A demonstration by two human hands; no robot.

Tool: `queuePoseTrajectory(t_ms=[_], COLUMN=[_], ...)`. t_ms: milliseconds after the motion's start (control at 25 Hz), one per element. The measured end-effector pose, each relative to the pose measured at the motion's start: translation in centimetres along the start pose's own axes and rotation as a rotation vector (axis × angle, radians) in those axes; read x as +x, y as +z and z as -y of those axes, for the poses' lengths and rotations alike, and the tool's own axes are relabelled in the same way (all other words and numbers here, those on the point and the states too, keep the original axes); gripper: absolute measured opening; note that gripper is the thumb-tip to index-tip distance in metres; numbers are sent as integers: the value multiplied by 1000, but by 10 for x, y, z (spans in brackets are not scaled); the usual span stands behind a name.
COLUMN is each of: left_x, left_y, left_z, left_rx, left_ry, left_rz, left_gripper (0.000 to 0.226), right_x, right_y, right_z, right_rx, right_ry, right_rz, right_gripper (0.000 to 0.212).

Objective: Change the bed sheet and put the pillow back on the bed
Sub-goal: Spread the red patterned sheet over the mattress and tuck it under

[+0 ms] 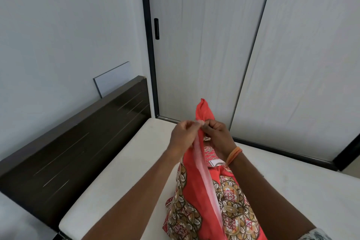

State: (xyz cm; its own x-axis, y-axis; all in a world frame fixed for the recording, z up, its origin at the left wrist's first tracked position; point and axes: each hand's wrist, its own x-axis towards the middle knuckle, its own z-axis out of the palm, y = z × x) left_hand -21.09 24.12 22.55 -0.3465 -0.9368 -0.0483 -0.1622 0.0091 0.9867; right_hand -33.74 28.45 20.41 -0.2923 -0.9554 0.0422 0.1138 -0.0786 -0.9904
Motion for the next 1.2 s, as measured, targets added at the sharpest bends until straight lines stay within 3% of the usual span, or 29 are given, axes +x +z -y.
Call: queuePoseTrajectory(t_ms=[120,200,320,400,520,720,880,1000,1120,1200], left_x=[-18,-22,-21,-11,0,2,4,7,17,27], left_y=[8,14,20,15,3,14,14,15,4,-9], left_z=[24,27,23,25,25,19,18,24,15,6], left_rx=[173,288,400,318,42,74,-74,-63,-392,-619], left_ry=[117,257,365,334,152,126,139,169,-54,-202], left_rz=[-107,-213,-182,-71,53,-65,-10,-4,-164,-201], left_gripper=[34,19,25,30,28,69,57,38,15,16], right_x=[1,2,7,10,11,10,8,9,26,34], right_y=[-3,0,5,1,-11,-5,-7,-9,-22,-41], right_z=[3,6,9,10,9,2,11,16,18,23], right_rx=[32,16,-86,-82,78,130,135,131,131,119], right_ry=[11,-5,-85,-89,36,84,123,160,163,106], right_rz=[-63,-111,-209,-237,-202,-27,-33,-38,-221,-331], right_gripper=[38,33,29,30,31,36,22,25,30,37])
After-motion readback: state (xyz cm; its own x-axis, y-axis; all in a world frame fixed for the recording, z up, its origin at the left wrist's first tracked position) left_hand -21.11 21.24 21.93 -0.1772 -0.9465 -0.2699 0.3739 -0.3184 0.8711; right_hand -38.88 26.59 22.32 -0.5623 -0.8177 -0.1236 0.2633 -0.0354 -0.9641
